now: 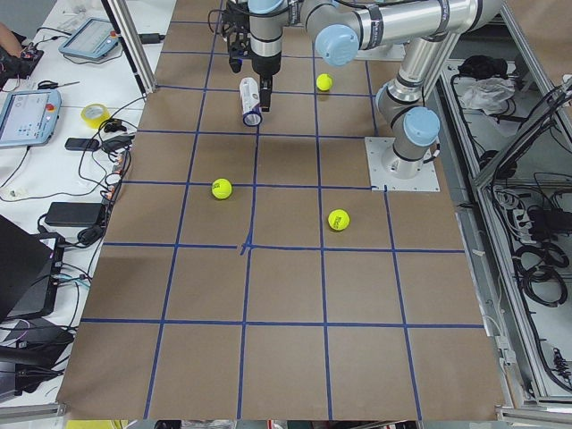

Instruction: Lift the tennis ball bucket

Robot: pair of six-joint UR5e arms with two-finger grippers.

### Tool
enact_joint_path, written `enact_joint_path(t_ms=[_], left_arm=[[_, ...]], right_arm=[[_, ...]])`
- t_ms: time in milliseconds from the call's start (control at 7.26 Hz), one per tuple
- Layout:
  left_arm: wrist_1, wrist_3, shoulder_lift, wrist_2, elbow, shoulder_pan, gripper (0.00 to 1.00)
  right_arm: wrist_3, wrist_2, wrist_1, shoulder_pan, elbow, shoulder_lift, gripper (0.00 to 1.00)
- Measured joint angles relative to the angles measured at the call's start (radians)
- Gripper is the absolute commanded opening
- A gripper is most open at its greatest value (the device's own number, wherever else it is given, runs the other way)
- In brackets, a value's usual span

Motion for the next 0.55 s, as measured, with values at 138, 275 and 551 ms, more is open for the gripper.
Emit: enact_joint_path(t_ms=[138, 275, 551], left_arm=[[0.02, -0.002, -0.013, -0.059, -0.026, 0.001, 1.0], [0.071, -0.004, -0.033, -0.159, -0.075, 0.001, 1.0], [0.22, -0.014, -0.093, -0.389, -0.187, 0.001, 1.0]], right_arm=[[0.028, -0.028, 0.071, -0.037, 0.0, -0.067, 1.0], [0.049, -0.048, 0.123, -0.075, 0.002, -0.116, 1.0], [0.068, -0.059, 0.174, -0.15, 0.01, -0.18, 1.0]])
